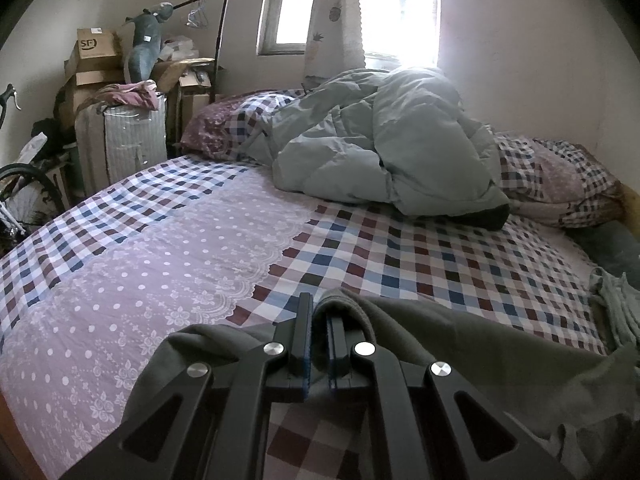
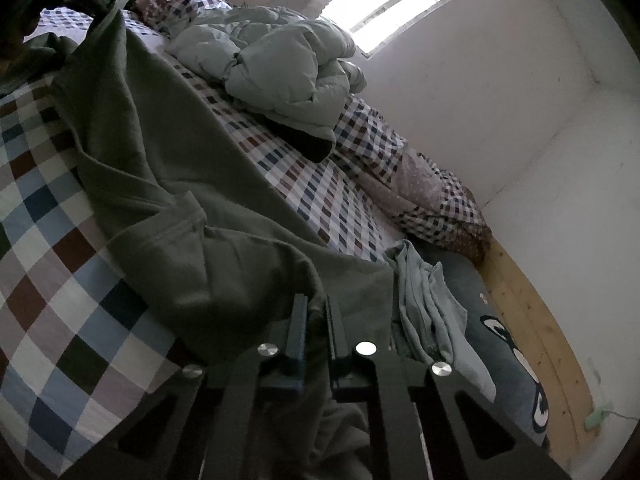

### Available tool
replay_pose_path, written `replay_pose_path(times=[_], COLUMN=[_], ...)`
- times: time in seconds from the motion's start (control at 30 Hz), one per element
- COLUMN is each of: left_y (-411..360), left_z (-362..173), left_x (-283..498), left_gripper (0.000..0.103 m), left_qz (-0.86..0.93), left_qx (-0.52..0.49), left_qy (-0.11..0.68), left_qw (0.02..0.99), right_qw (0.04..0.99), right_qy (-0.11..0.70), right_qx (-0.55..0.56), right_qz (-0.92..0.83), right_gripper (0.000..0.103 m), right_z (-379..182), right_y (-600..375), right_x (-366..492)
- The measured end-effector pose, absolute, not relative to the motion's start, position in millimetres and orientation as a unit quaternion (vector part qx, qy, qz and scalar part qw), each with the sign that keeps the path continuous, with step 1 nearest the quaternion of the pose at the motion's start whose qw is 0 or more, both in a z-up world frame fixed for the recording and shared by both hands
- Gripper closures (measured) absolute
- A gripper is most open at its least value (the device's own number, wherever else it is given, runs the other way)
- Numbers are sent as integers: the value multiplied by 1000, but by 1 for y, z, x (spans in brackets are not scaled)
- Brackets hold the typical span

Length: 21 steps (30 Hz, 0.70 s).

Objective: Fold clothes

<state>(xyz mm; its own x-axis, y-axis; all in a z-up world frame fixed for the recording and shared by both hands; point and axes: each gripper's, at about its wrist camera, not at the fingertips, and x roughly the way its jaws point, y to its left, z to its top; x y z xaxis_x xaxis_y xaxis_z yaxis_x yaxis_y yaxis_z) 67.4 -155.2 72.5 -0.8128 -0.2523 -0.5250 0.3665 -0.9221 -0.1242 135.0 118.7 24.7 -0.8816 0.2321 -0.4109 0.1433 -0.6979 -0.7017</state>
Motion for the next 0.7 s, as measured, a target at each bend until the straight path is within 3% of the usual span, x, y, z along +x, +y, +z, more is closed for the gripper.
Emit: replay_pose_path(times=[0.7], left_y=[-151], left_z=[94], left_x=[112], left_gripper=[98], left_qz=[-963], left_qx=[228], left_qy=[94], left_qw=[107], right_qw=[37], right_qy=[-341], right_qx=[-272], right_qz=[899], right_gripper=[100], right_z=[65], right_y=[195], right_x=[203])
